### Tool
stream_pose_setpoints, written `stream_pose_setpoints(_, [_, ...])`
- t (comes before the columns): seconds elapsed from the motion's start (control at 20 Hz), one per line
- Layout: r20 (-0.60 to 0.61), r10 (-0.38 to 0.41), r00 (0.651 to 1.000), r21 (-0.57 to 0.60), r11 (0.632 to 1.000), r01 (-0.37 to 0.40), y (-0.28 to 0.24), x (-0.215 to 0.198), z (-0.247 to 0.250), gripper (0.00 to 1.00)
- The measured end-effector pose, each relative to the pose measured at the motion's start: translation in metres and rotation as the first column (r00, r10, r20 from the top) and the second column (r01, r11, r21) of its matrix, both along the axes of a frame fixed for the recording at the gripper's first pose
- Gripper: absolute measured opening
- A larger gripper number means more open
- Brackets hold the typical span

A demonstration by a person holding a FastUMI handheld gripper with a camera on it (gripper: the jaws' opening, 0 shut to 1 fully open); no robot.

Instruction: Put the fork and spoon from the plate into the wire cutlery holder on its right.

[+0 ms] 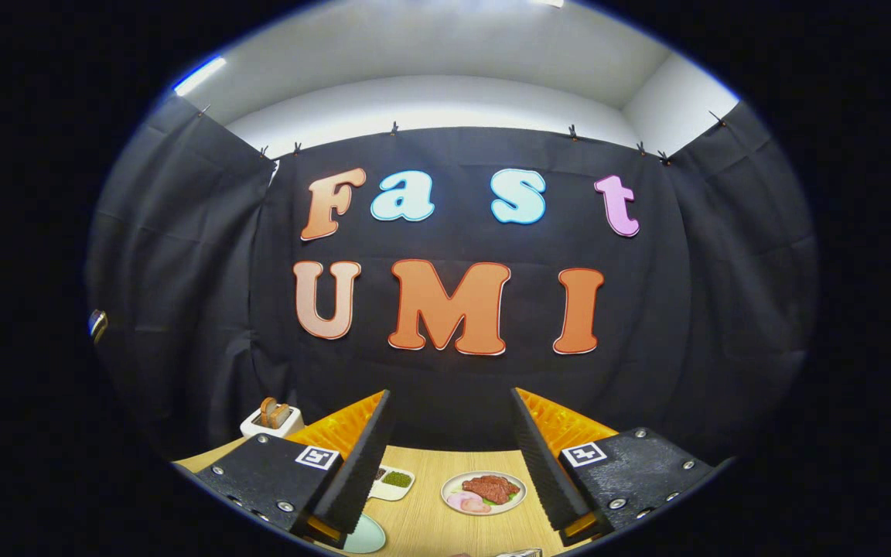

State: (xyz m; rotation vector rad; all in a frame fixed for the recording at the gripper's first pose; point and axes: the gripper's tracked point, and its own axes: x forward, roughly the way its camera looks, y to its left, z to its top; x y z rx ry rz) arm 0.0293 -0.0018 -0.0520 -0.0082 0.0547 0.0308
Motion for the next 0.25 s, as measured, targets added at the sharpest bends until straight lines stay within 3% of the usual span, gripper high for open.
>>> stream_pose_setpoints(0.25, [0.007,0.021,1.000,-0.016,1.000,-0.021,0.015,0.005,0.004,0.89])
